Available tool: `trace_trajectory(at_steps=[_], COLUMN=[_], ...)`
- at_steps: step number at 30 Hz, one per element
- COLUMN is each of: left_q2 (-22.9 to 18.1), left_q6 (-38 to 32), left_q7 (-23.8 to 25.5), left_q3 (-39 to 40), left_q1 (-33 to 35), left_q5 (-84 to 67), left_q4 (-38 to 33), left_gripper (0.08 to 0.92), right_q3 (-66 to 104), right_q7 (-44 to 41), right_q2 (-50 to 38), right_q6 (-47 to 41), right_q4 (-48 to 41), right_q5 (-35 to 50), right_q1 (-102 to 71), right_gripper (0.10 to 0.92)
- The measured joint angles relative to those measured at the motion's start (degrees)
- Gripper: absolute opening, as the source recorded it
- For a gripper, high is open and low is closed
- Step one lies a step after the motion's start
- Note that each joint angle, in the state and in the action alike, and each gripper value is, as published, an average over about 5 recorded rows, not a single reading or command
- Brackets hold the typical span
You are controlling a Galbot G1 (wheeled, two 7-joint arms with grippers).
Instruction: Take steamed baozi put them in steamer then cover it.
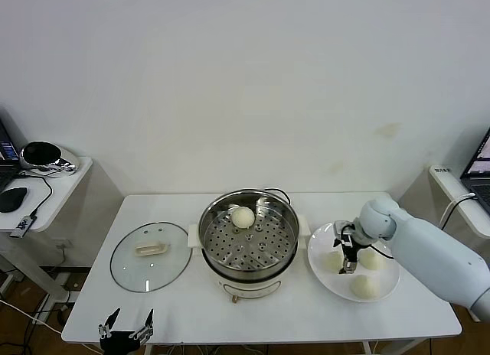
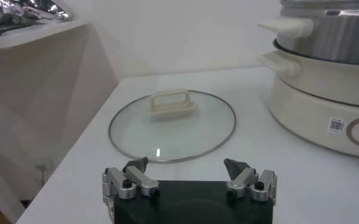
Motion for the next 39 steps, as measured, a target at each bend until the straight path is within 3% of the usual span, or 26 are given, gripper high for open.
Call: trace_trajectory(at_steps=[10, 17, 23, 39], left_q2=[0.0, 0.3, 0.4, -0.1], left_q6=[0.0, 0.0, 0.0, 0.7], left_q7=[0.1, 0.2, 0.2, 0.4], left_q3=[0.3, 0.1, -0.3, -1.5], left_q1=[-0.2, -0.4, -0.8, -2.0], left_q5=[0.3, 0.2, 0.0, 0.3], left_q4=[0.1, 0.3, 0.5, 0.1], left_gripper=[0.823, 0.823, 0.823, 0.823], right_q3=[-0.1, -0.3, -0.4, -6.5], right_q7=[0.0, 0.2, -0.1, -3.3], right_q2=[1.1, 1.3, 0.7, -5.1], right_q6=[-0.2, -0.5, -1.1, -5.0], right_q4=[-1.3, -2.0, -1.9, 5.9], right_q5=[-1.0, -1.2, -1.0, 9.0], right_q1=[0.2, 0.4, 0.9, 14.1], right_gripper=[0.815, 0.695, 0.644, 0.628])
